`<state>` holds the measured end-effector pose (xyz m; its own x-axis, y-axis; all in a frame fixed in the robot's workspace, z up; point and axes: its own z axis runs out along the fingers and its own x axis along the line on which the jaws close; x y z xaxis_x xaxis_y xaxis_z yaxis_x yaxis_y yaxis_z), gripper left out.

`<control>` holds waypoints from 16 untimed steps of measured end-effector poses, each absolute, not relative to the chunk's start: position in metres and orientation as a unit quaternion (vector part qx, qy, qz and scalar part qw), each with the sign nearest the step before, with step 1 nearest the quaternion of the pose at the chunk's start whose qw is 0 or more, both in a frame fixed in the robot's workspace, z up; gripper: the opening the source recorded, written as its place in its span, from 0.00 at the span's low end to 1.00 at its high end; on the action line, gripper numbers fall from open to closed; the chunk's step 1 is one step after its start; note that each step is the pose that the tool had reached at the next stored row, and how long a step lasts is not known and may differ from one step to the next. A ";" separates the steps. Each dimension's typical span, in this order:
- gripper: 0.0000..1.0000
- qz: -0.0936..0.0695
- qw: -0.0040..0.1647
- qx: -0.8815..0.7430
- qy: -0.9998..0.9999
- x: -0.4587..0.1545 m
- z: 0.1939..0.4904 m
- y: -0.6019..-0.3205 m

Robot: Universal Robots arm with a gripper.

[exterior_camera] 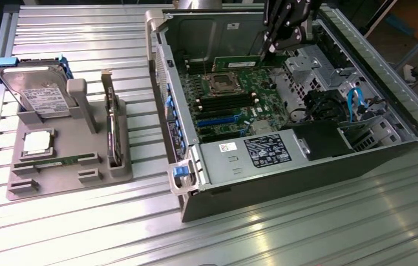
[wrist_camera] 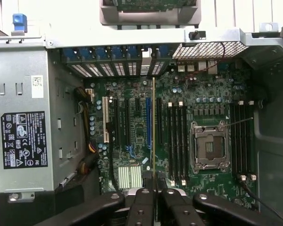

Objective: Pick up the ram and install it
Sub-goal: 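Pick up the ram and move it above insertion slot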

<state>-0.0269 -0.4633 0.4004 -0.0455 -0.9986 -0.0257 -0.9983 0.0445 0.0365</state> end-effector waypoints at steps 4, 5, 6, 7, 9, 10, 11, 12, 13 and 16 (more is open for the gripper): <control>0.12 -0.022 0.003 0.691 -0.723 -0.027 0.400 -0.463; 0.12 -0.022 0.003 0.691 -0.723 -0.027 0.400 -0.463; 0.12 -0.022 0.003 0.691 -0.722 -0.027 0.400 -0.463; 0.12 -0.022 0.003 0.692 -0.721 -0.027 0.400 -0.463; 0.12 -0.021 0.003 0.694 -0.720 -0.027 0.400 -0.463; 0.12 -0.021 0.002 0.695 -0.719 -0.027 0.400 -0.463; 0.12 -0.021 0.002 0.696 -0.718 -0.027 0.400 -0.463; 0.12 -0.020 0.002 0.696 -0.717 -0.027 0.400 -0.463; 0.12 -0.020 0.001 0.697 -0.716 -0.027 0.400 -0.463; 0.12 -0.019 0.000 0.700 -0.714 -0.027 0.400 -0.463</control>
